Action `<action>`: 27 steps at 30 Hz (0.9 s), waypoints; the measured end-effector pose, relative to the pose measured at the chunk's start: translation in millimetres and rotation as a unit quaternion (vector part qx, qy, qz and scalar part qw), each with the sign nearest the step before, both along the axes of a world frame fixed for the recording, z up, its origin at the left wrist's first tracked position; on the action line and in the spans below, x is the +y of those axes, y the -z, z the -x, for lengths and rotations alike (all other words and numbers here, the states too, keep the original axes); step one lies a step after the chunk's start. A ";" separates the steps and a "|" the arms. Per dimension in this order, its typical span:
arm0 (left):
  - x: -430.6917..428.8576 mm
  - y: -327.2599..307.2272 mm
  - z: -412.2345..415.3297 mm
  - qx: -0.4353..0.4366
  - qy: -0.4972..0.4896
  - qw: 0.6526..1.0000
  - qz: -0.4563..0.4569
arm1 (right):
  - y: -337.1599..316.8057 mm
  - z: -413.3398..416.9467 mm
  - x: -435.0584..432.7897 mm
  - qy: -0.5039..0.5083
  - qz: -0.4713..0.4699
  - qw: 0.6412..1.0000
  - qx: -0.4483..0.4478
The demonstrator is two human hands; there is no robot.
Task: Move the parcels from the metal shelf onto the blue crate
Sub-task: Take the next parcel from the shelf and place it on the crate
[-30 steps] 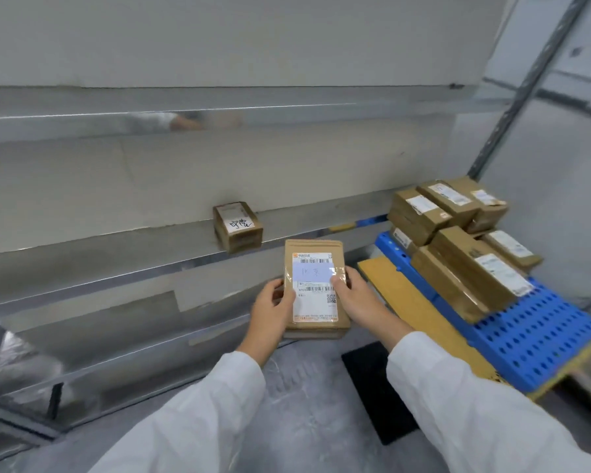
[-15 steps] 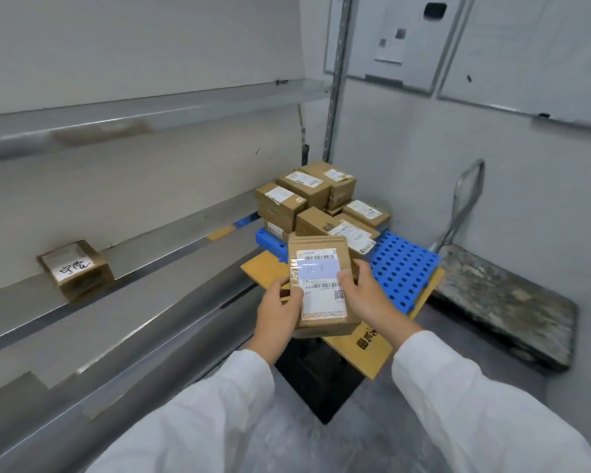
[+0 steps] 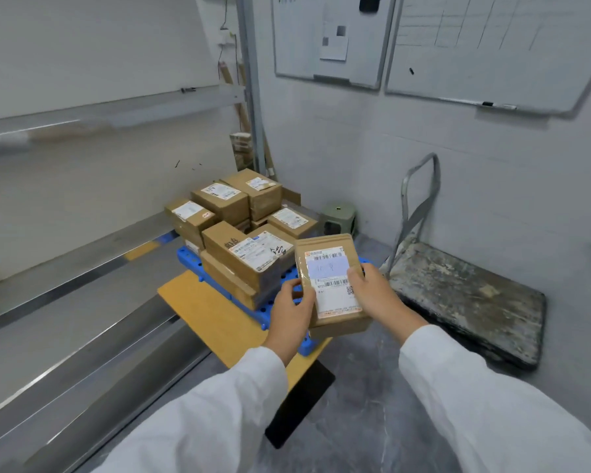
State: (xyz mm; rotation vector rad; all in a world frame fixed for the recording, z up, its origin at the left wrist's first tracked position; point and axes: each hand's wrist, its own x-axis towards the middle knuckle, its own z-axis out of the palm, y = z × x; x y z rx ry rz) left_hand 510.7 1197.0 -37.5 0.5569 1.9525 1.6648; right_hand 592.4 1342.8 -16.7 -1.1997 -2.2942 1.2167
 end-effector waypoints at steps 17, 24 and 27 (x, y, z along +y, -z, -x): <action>135.6 12.1 101.8 0.045 -0.086 0.995 0.025 | 11.0 118.1 149.4 -0.111 0.005 0.994 0.023; 177.6 14.1 184.7 0.052 -0.154 0.985 0.065 | 8.4 218.4 198.9 -0.186 -0.012 0.982 -0.026; 184.2 17.0 209.6 0.060 -0.179 0.976 0.104 | 12.4 252.2 208.2 -0.209 0.002 0.977 -0.029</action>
